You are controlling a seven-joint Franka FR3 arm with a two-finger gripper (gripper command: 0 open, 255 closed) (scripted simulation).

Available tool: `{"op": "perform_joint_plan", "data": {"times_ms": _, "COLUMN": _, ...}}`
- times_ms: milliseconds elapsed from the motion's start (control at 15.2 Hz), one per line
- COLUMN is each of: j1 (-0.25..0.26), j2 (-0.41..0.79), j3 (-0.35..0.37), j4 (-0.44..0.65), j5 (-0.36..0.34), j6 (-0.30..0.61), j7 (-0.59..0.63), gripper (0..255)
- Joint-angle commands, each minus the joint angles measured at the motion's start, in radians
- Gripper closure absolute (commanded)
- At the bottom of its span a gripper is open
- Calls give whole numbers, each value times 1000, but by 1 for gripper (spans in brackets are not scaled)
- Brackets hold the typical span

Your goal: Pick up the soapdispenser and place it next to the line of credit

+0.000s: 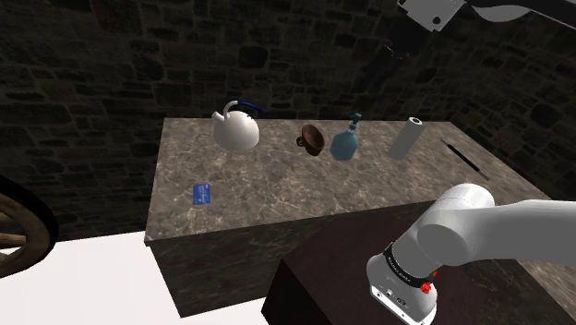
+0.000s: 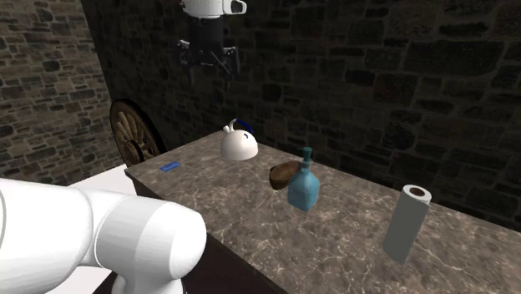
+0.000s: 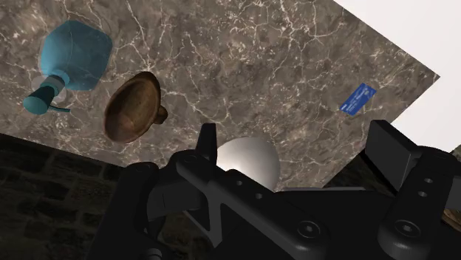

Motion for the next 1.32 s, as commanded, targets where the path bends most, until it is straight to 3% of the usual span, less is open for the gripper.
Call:
{"op": "perform_joint_plan", "data": {"times_ms": 0, "j1": 0, "j2": 0, "j3": 0, "j4": 0, "j5": 0, "j6": 0, "j7": 0, "gripper": 0}}
{"op": "perform_joint_plan", "data": {"times_ms": 726, "j1": -28, "j2": 168, "j3": -229, "j4": -61, "j5": -71, "j6": 188, "j7": -267, "gripper": 0}}
{"op": "perform_joint_plan", "data": {"times_ms": 1254, "j1": -15, "j2": 387, "j3": -405, "j4": -7, "j5": -53, "j6": 316, "j7": -481, "gripper": 0}}
